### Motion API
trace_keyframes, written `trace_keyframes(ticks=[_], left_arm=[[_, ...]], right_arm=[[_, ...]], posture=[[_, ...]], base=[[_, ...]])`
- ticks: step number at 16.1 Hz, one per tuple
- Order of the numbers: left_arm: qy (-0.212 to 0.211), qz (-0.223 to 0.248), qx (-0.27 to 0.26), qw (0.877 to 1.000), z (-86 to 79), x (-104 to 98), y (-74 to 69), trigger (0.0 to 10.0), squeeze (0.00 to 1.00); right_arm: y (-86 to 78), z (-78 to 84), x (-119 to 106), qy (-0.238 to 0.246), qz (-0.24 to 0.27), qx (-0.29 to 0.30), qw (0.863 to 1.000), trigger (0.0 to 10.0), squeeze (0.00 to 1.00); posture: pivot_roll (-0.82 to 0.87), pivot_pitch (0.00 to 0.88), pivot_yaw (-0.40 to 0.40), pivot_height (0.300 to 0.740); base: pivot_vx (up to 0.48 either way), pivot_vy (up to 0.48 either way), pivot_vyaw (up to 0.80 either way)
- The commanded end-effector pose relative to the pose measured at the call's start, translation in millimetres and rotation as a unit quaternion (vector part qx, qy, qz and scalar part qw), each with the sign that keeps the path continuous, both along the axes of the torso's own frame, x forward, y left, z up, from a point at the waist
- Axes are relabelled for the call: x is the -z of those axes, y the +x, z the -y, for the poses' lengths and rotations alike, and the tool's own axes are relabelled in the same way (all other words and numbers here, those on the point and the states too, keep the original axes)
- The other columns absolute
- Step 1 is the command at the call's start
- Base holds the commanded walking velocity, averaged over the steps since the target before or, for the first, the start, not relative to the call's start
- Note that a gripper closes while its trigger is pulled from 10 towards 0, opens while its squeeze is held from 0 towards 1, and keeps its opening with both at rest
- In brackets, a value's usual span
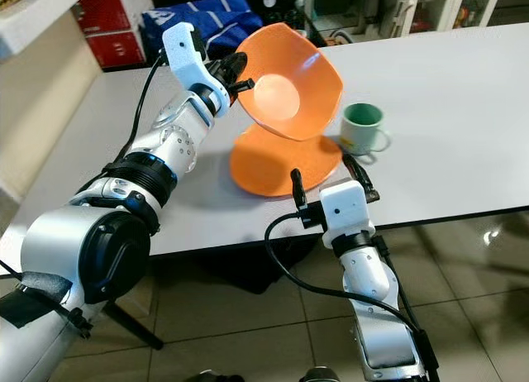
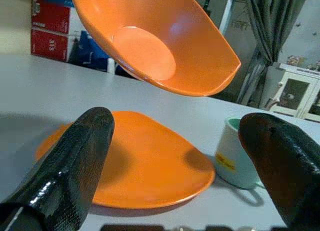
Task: Setting the table
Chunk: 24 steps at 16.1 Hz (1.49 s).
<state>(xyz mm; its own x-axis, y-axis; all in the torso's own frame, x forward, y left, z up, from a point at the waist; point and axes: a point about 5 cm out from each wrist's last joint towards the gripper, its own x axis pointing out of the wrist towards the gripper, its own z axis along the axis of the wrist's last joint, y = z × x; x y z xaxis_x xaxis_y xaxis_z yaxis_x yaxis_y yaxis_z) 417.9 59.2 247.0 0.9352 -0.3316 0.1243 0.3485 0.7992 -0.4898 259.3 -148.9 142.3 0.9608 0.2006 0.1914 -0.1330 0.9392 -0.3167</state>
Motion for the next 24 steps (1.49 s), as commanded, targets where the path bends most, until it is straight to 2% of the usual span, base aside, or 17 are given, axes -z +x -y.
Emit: trace_keyframes(ticks=[1, 3, 5, 8, 10, 18, 21, 24], left_arm=[[-0.020, -0.013, -0.023, 0.999, -11.6, 0.4, 2.5, 0.0, 1.00], [-0.045, -0.050, -0.035, 0.997, -13.4, 14.8, 1.4, 0.0, 1.00], [-0.097, -0.105, -0.052, 0.988, -13.9, 34.2, -1.3, 0.0, 1.00], [-0.141, -0.168, -0.065, 0.974, -5.3, 59.2, -8.2, 0.0, 1.00], [-0.143, -0.186, -0.069, 0.970, -2.1, 67.6, -11.1, 0.0, 1.00], [-0.169, -0.203, -0.083, 0.961, -2.6, 76.9, -13.9, 0.0, 1.00], [-0.155, -0.196, -0.081, 0.965, 1.6, 80.2, -16.2, 0.0, 1.00], [-0.137, -0.178, -0.089, 0.970, -2.2, 80.3, -16.0, 0.0, 1.00]], right_arm=[[-2.4, 0.1, -2.7, -0.002, -0.001, -0.003, 1.000, 10.0, 0.00], [-3.6, 0.8, -2.9, -0.005, -0.002, -0.004, 1.000, 10.0, 0.00], [-5.9, 1.7, -3.6, -0.007, -0.002, -0.003, 1.000, 10.0, 0.00], [-9.0, 4.5, -5.9, -0.013, -0.003, -0.004, 1.000, 10.0, 0.00], [-10.9, 5.6, -6.5, -0.016, -0.005, -0.002, 1.000, 10.0, 0.00], [-19.0, 7.8, -7.4, -0.020, -0.016, 0.001, 1.000, 10.0, 0.00], [-28.4, 16.2, -8.6, -0.034, -0.024, 0.003, 0.999, 10.0, 0.00], [-34.4, 20.0, -7.5, -0.039, -0.031, 0.008, 0.999, 10.0, 0.00]], posture=[[-0.30, 0.034, 0.130, 0.740], [-0.30, 0.042, 0.134, 0.740], [-0.32, 0.053, 0.137, 0.740], [-0.34, 0.072, 0.134, 0.740], [-0.35, 0.081, 0.139, 0.740], [-0.39, 0.114, 0.133, 0.740], [-0.42, 0.138, 0.115, 0.740], [-0.42, 0.146, 0.110, 0.740]], base=[[0.000, 0.000, 0.00], [0.000, 0.000, 0.00], [0.000, 0.000, 0.00], [0.000, 0.000, 0.00], [0.000, 0.000, 0.00], [0.000, 0.000, 0.00], [0.000, 0.000, 0.00], [0.000, 0.000, 0.00]])
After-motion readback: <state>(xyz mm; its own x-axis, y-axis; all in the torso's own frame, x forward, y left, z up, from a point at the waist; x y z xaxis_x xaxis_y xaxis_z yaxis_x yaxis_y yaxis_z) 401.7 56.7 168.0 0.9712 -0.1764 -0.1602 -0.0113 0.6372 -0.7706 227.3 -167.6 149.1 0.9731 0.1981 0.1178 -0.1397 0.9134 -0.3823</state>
